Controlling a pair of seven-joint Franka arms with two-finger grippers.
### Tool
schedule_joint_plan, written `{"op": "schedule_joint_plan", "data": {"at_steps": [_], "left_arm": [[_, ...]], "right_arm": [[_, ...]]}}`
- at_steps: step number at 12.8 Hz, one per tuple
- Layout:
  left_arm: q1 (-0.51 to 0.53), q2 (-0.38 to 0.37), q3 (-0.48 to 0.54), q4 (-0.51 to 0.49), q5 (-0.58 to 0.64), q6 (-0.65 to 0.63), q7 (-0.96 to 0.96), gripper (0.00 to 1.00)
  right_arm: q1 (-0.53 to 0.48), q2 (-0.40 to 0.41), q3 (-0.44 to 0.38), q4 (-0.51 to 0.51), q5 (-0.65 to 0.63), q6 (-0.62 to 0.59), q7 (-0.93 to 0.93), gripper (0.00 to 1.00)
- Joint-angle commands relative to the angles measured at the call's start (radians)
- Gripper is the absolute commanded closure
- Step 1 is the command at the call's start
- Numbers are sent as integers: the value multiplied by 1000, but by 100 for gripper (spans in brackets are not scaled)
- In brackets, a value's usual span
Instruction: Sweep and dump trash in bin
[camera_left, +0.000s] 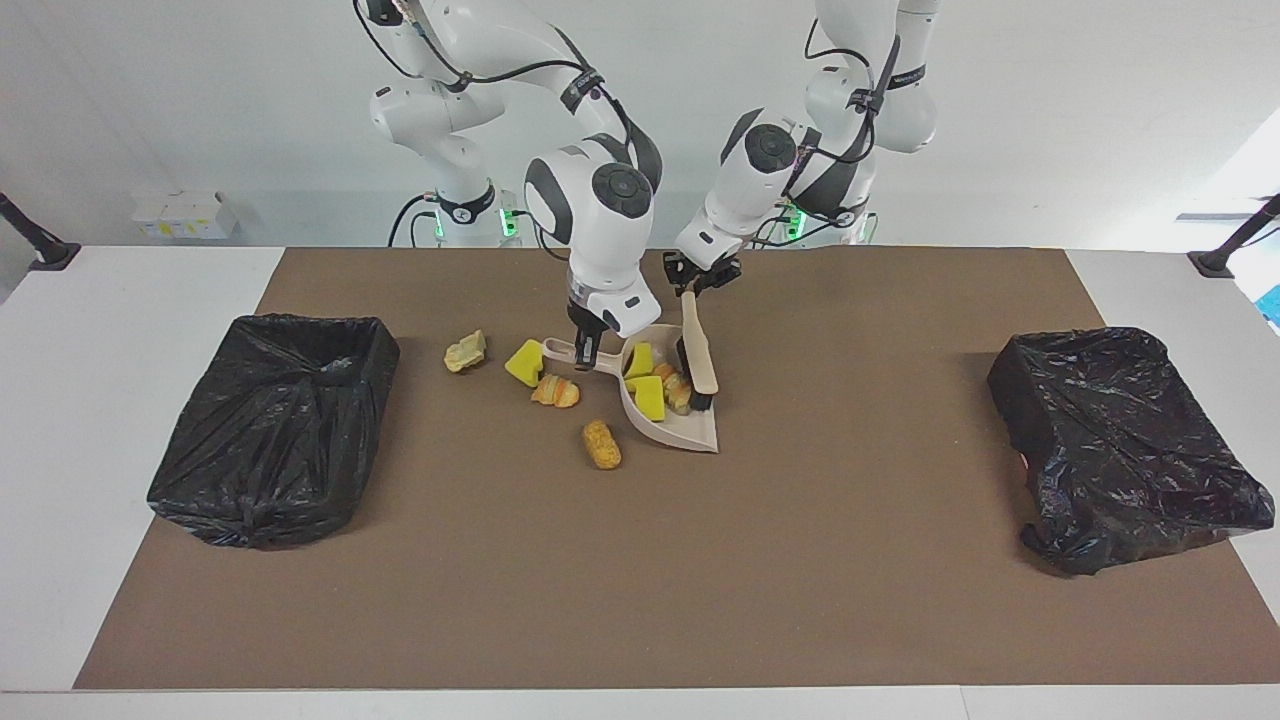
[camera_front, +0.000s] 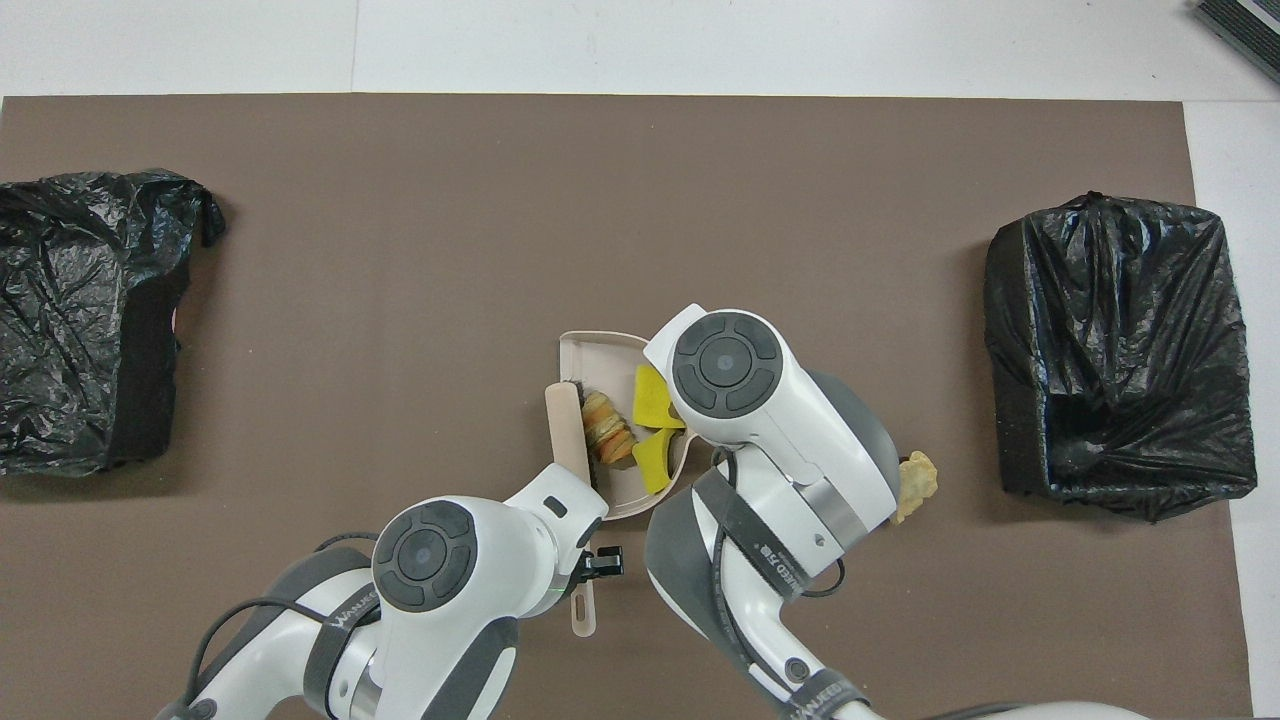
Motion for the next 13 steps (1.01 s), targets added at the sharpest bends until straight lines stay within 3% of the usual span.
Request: {"op": "schedule_joint_plan", "data": {"at_steps": [1,4,6,9,13], "left_arm": [[-2,-20,11,43,113,-178,-8,100],[-16,-69,3,37,258,-253,-132,100],[-43,-109,-17,19,258,-330,-212,100],[-170,-219,-23,-90,257,-321,-276,100],[-289,-258,-24,-142,223,-288,-433,100]], "right_arm": [[-30,-19,7,-33,2,74,-37,100],[-33,-19,7,-61,64,167,-40,100],[-42,-16,7,-61,78,185,-47,100],[-86,-23,7,-40,123,168,-156,100],[-151,-28,6,57,130,74,-259,100]]}}
